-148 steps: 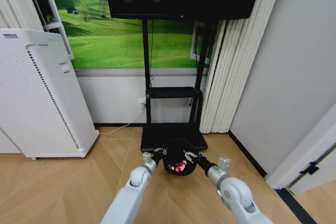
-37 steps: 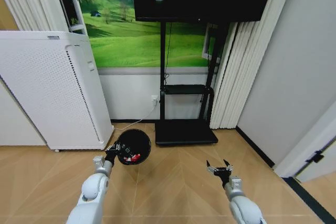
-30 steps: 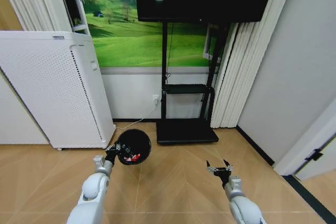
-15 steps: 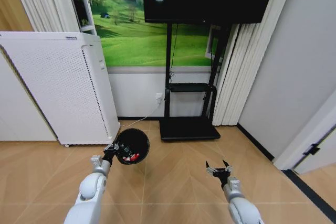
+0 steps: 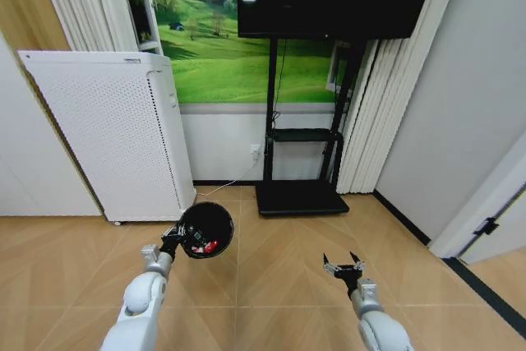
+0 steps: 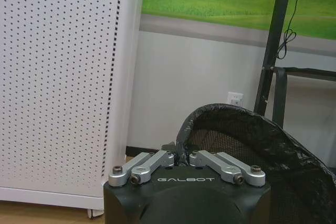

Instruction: Pick up the trash bin and place the garbage on the floor into it.

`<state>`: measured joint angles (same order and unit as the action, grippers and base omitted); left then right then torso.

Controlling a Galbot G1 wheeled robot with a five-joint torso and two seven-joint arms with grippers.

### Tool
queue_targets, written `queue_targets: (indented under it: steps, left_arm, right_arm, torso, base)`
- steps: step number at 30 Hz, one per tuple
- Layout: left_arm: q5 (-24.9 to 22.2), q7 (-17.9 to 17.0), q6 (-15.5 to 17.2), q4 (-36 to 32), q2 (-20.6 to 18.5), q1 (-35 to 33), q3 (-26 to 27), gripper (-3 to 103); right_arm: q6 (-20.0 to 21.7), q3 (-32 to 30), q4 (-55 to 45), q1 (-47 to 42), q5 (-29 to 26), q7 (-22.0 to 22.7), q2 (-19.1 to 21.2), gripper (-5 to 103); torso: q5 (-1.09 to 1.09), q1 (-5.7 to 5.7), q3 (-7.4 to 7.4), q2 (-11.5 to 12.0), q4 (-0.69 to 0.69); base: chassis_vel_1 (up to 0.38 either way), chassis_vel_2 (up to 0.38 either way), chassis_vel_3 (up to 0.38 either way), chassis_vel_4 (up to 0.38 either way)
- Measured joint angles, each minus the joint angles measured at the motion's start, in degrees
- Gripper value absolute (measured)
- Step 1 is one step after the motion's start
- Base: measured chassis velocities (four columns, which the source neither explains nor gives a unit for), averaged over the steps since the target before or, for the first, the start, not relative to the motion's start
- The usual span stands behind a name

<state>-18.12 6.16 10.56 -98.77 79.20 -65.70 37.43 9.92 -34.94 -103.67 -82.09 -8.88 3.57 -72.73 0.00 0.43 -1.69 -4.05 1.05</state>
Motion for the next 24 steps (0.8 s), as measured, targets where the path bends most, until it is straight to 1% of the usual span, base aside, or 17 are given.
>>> queue_targets:
  steps: [24]
  left_arm:
    - [1.48,-0.77,0.00,0.76,1.51,0.10,-0.82,7]
  right_arm:
    - [-1.05,0.21,2.51,1.37,-1.07,-0.20,0.90,100]
  torso:
    - [-0.01,0.00,0.00,0.00,0.00]
  base:
    - [0.145,0.003,-0.141,-0.003]
